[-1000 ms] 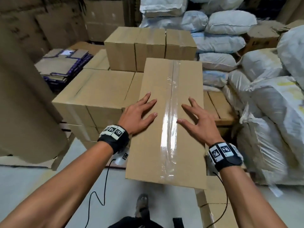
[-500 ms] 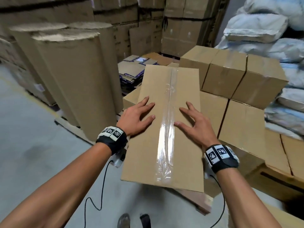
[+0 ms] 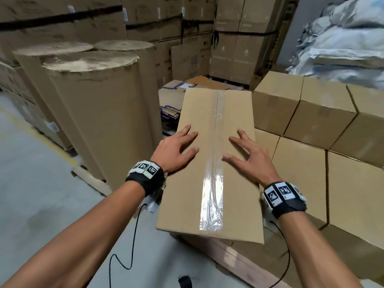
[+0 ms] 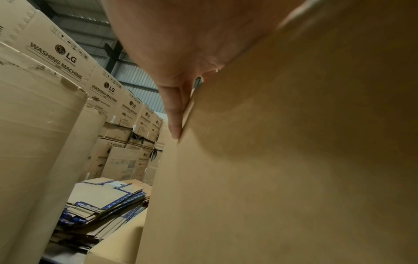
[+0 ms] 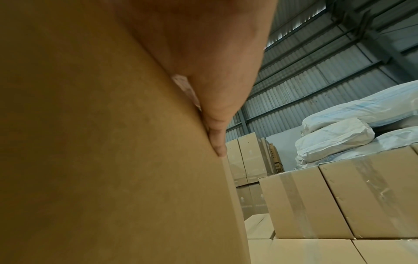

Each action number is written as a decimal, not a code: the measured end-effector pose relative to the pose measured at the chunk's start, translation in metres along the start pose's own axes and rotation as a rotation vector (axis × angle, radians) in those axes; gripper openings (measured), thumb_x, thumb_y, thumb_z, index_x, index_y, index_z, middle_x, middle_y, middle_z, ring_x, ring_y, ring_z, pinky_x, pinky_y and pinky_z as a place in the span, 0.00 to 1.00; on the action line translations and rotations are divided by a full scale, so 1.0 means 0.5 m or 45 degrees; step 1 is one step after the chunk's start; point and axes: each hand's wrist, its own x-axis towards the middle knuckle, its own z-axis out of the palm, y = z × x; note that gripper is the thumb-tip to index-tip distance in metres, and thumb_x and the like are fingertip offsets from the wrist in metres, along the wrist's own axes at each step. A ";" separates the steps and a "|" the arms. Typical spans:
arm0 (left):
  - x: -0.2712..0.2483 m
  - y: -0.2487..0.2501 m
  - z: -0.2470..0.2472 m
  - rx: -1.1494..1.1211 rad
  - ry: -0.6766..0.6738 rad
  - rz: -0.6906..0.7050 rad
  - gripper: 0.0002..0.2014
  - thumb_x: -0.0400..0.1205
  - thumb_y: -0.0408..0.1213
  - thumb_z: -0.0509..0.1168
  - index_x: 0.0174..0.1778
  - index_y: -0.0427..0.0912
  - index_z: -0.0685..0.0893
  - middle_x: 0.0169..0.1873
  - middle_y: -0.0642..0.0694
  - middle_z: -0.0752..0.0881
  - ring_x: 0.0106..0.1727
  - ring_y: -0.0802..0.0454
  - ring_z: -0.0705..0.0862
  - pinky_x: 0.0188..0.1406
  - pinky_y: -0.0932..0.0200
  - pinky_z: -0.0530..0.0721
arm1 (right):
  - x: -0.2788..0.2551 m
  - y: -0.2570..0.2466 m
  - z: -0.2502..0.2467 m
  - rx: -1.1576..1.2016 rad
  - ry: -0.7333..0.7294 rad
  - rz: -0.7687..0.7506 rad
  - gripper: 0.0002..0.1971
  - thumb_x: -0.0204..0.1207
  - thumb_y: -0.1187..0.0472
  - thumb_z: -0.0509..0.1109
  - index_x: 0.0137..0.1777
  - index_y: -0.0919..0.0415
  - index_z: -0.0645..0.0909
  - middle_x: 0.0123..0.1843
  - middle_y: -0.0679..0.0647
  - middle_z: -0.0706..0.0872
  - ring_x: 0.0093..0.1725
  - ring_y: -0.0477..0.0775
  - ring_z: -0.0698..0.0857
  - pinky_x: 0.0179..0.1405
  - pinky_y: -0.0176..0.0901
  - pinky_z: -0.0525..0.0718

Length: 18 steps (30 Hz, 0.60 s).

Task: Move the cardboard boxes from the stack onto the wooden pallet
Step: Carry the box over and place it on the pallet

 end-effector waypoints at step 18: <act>0.477 -0.315 0.065 -0.056 -0.093 0.087 0.29 0.86 0.61 0.64 0.85 0.61 0.75 0.89 0.56 0.65 0.85 0.52 0.71 0.83 0.41 0.73 | 0.493 0.119 0.117 -0.044 0.039 0.081 0.39 0.74 0.29 0.76 0.84 0.42 0.76 0.93 0.43 0.60 0.90 0.43 0.61 0.89 0.49 0.59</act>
